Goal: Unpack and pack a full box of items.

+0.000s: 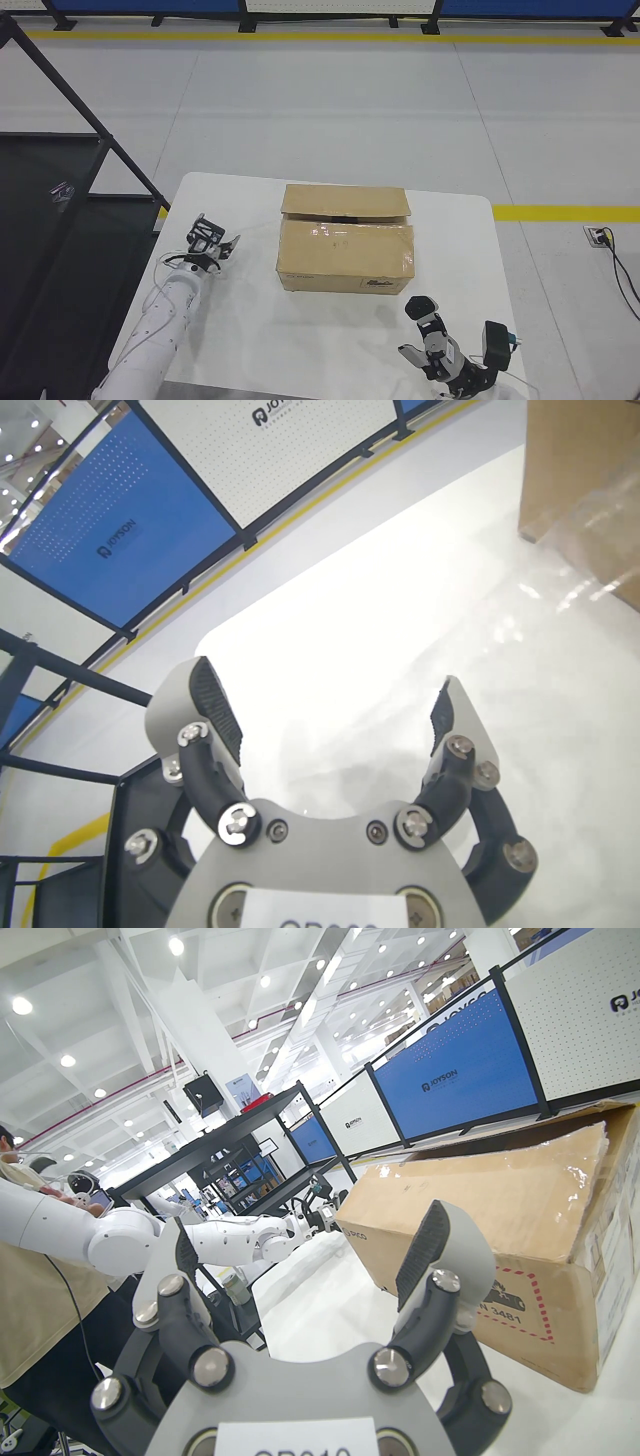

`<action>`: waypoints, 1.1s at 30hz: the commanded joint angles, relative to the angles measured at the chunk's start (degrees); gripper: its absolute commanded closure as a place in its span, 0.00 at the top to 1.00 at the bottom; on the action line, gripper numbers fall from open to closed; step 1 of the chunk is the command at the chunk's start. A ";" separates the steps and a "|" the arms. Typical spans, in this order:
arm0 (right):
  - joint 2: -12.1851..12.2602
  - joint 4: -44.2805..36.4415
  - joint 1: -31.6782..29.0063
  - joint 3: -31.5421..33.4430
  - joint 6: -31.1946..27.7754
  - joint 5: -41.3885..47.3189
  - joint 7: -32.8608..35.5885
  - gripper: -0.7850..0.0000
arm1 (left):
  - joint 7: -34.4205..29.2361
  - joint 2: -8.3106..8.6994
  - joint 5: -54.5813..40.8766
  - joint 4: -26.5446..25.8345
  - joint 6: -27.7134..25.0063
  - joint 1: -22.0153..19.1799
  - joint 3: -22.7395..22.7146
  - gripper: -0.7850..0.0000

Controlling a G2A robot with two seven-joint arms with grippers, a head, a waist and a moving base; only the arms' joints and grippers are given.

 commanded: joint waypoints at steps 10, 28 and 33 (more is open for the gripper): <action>0.00 0.00 0.00 0.00 0.00 0.00 0.00 1.00 | 3.77 -1.84 -8.98 4.16 12.64 -1.86 -1.93 1.00; 0.00 0.00 0.00 0.00 0.00 0.00 0.00 1.00 | 9.91 -1.43 -15.48 1.35 18.09 2.34 -5.10 1.00; 0.00 0.00 0.00 0.00 0.00 0.00 0.00 1.00 | 10.38 -1.30 -15.65 -0.71 18.41 3.14 -5.32 1.00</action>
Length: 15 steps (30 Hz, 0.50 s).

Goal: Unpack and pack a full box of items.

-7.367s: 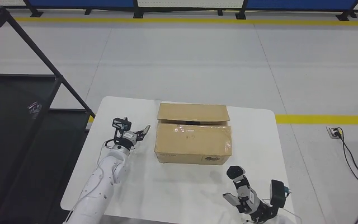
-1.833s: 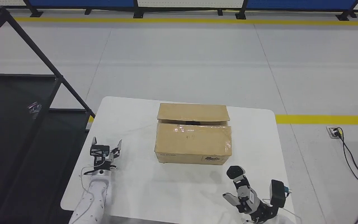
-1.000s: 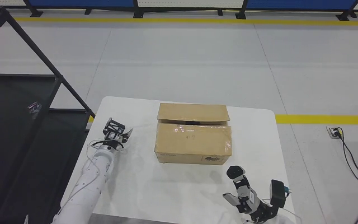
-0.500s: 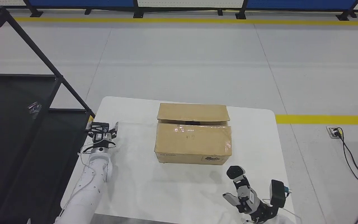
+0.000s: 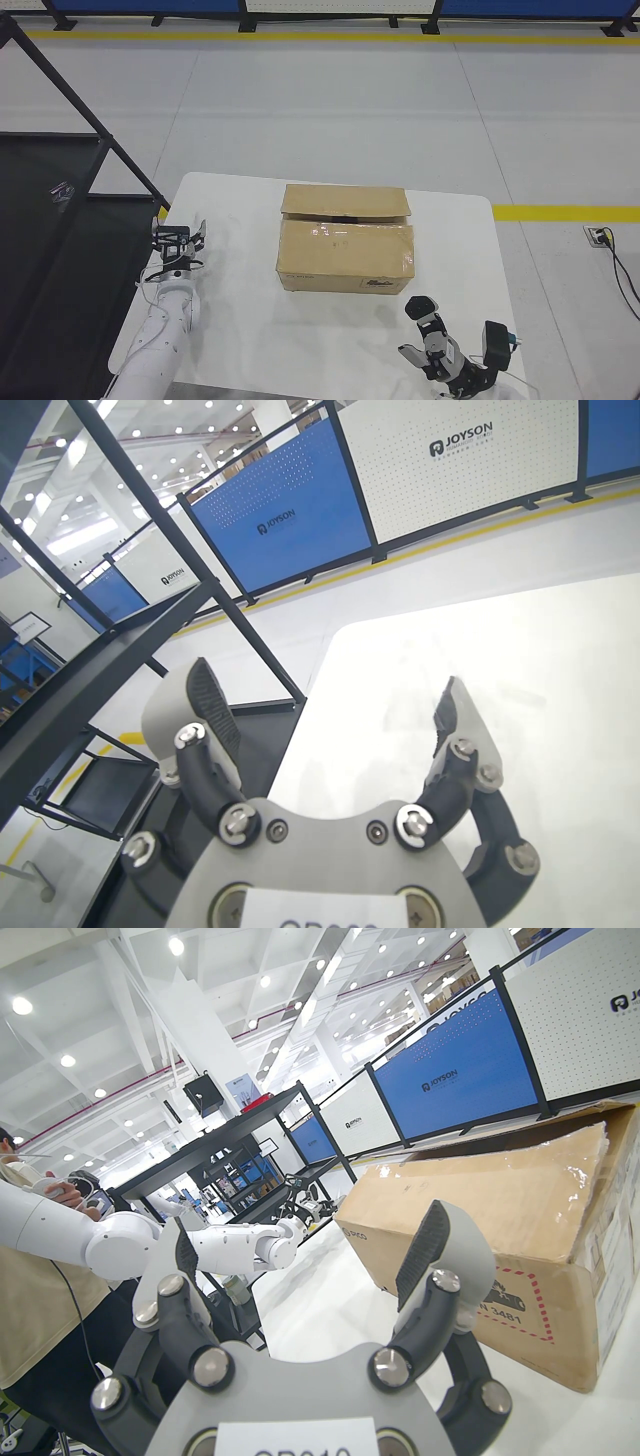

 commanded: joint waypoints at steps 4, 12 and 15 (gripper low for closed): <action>0.00 0.00 0.00 0.00 0.00 0.00 0.00 1.00 | 1.41 0.01 -0.56 -3.52 0.52 0.82 -0.30 1.00; -0.04 -0.82 -0.03 -0.56 1.54 1.02 1.47 1.00 | 3.09 0.58 -1.00 -12.33 0.64 3.13 -1.88 1.00; -0.01 -0.94 0.08 -0.62 1.69 1.48 1.95 1.00 | 2.10 0.89 -0.04 -14.76 0.92 4.31 -2.32 1.00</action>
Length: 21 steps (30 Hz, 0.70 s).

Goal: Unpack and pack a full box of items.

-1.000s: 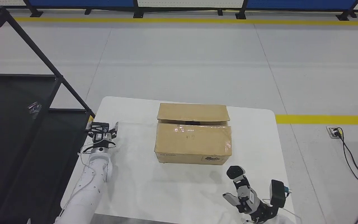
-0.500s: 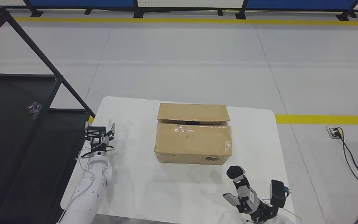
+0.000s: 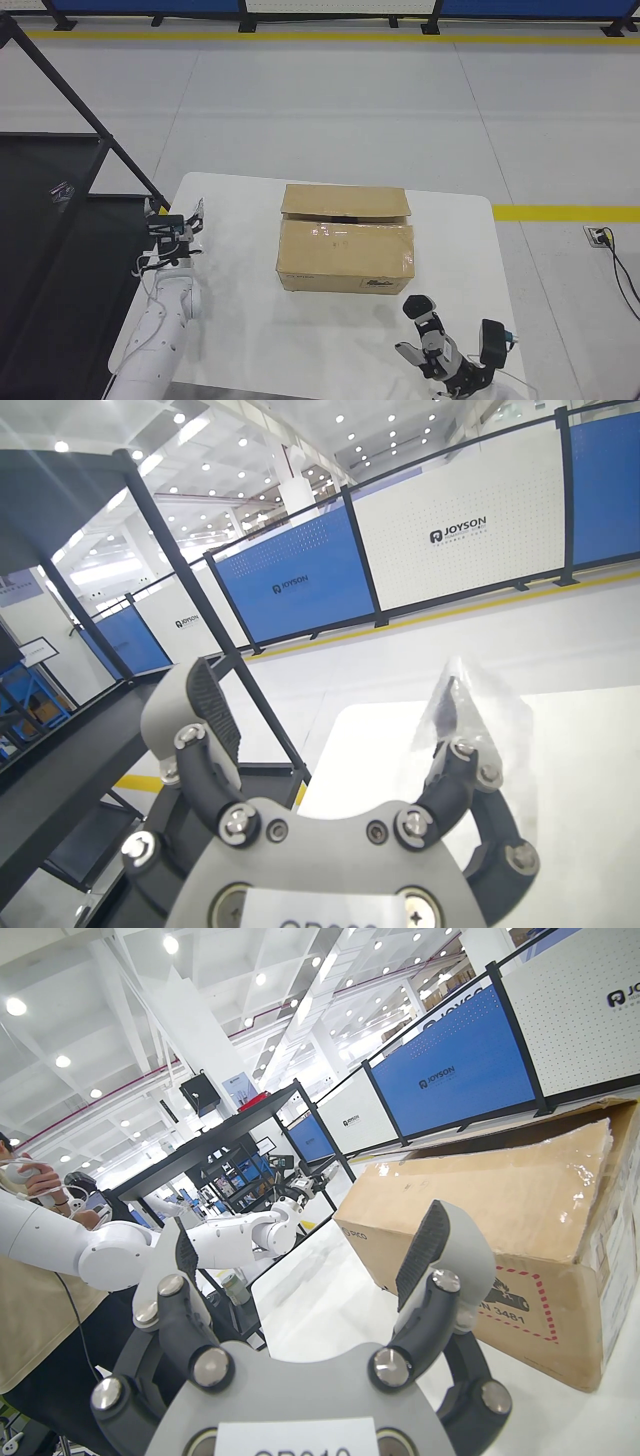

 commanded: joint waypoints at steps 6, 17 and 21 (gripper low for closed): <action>0.07 -0.15 0.08 -0.03 -0.05 0.52 0.63 1.00 | -2.26 0.43 1.15 -3.39 -0.61 2.38 -0.74 1.00; 0.03 -1.30 1.07 -1.04 1.32 0.96 2.44 1.00 | -4.24 1.02 4.04 -3.85 -4.29 4.11 -0.88 1.00; 0.02 -1.20 1.39 -1.31 1.70 1.25 2.88 1.00 | -3.89 0.87 3.91 -2.96 -4.85 3.69 -0.60 0.00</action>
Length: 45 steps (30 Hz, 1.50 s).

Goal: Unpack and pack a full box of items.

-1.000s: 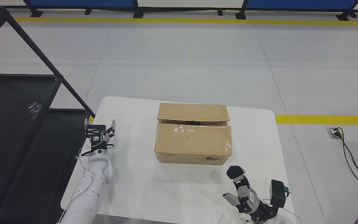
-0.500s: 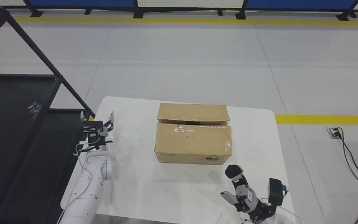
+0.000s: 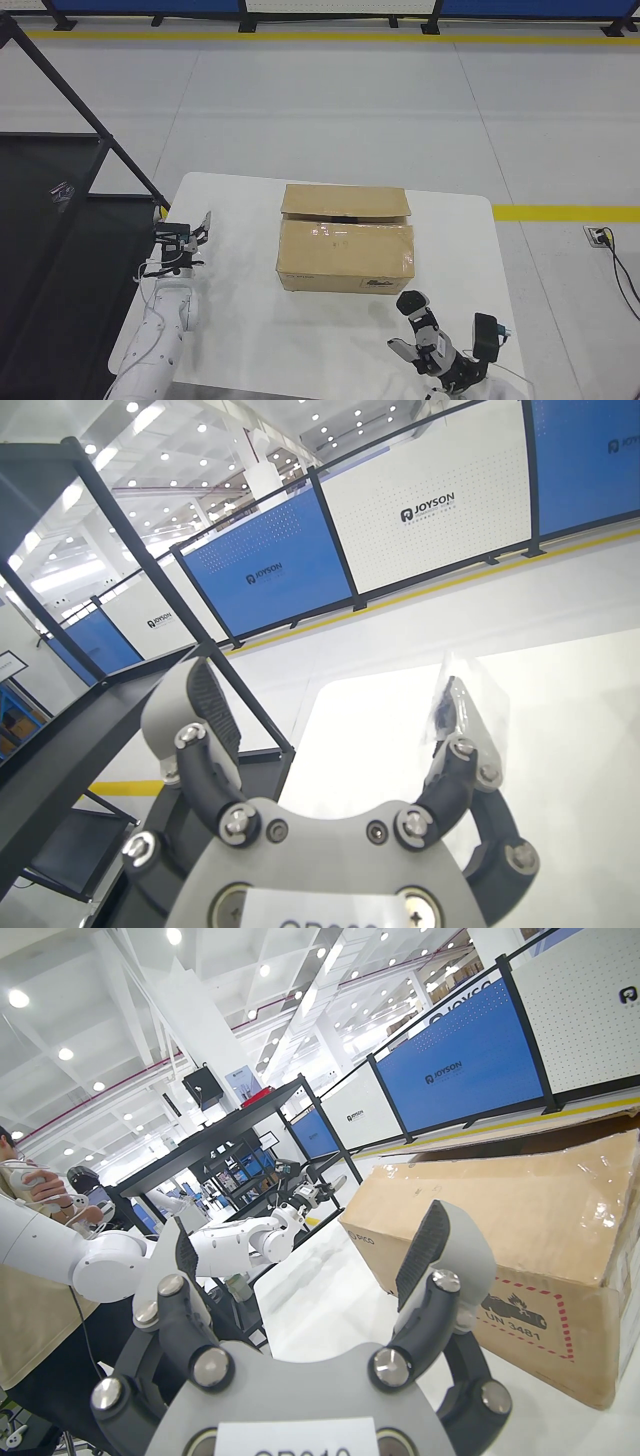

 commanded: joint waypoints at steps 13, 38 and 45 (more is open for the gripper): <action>-0.02 0.66 0.69 -0.68 0.28 0.70 0.43 1.00 | 2.07 -0.32 0.74 -0.43 -0.49 0.22 0.87 0.00; 0.01 1.74 1.33 -1.21 -0.36 0.54 0.06 1.00 | 1.83 0.00 2.70 -12.41 0.66 3.83 -0.39 0.00; 0.01 1.79 1.51 -1.41 -0.26 0.54 0.09 1.00 | 1.85 0.17 1.37 -16.85 -1.72 5.68 -1.41 0.00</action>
